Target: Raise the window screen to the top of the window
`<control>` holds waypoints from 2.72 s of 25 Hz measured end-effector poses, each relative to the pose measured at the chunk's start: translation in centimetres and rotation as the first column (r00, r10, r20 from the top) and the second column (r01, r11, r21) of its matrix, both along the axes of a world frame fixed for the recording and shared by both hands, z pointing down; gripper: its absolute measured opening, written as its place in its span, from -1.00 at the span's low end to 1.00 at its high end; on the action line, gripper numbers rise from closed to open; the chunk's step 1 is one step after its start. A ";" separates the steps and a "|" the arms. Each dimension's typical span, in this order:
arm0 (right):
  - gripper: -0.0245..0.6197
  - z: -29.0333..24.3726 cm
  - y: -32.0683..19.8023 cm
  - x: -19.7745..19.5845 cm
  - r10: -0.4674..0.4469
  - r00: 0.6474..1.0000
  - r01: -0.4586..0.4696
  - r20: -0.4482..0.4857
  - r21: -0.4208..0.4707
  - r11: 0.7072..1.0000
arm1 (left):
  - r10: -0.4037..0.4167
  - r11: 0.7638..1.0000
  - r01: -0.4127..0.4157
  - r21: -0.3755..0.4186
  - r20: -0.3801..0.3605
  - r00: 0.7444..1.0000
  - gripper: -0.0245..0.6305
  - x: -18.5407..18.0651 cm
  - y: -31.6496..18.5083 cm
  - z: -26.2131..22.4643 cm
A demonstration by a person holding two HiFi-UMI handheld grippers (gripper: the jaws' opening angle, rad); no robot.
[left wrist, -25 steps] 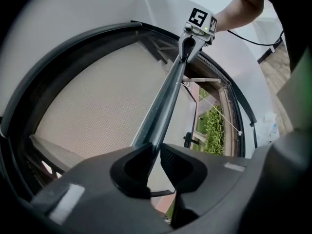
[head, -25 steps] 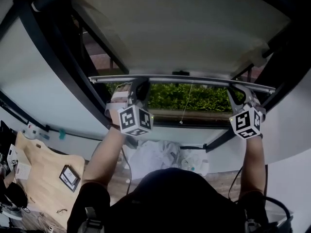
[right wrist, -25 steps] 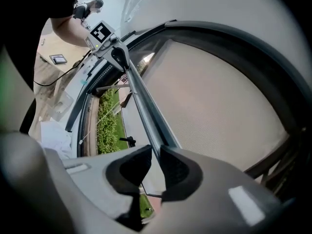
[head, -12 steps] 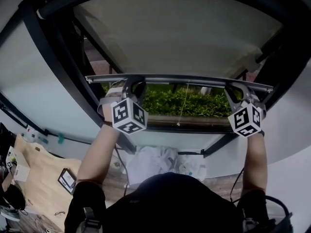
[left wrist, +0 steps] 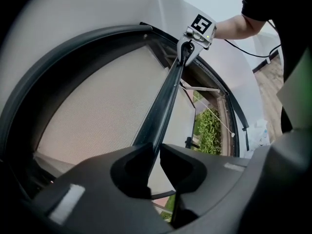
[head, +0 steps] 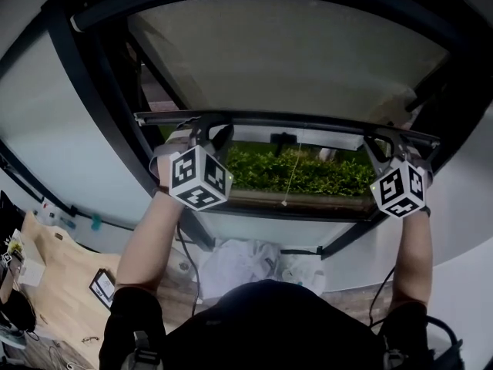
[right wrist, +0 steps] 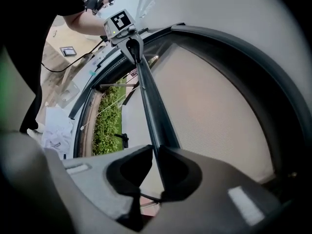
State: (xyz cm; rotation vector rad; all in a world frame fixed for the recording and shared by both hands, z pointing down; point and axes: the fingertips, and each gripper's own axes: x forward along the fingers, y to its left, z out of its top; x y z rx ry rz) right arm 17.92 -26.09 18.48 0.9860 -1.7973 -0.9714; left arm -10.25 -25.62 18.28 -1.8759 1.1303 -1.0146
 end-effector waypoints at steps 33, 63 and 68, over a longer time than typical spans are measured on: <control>-0.80 -11.5 -0.1 -0.1 0.010 0.999 -0.004 -0.038 0.165 0.986 | -0.011 0.993 0.002 0.115 0.072 0.997 -0.78 0.1 -0.7 -11.2; -0.79 -21.4 0.2 -0.7 -0.003 0.999 -0.011 0.037 0.357 0.934 | -0.049 0.969 0.022 0.247 0.105 0.993 -0.78 -0.1 -0.6 -21.2; -0.78 -23.5 0.6 -0.6 -0.008 0.997 -0.028 0.078 0.453 0.891 | -0.067 0.948 0.034 0.315 0.096 0.993 -0.78 0.0 -0.3 -23.4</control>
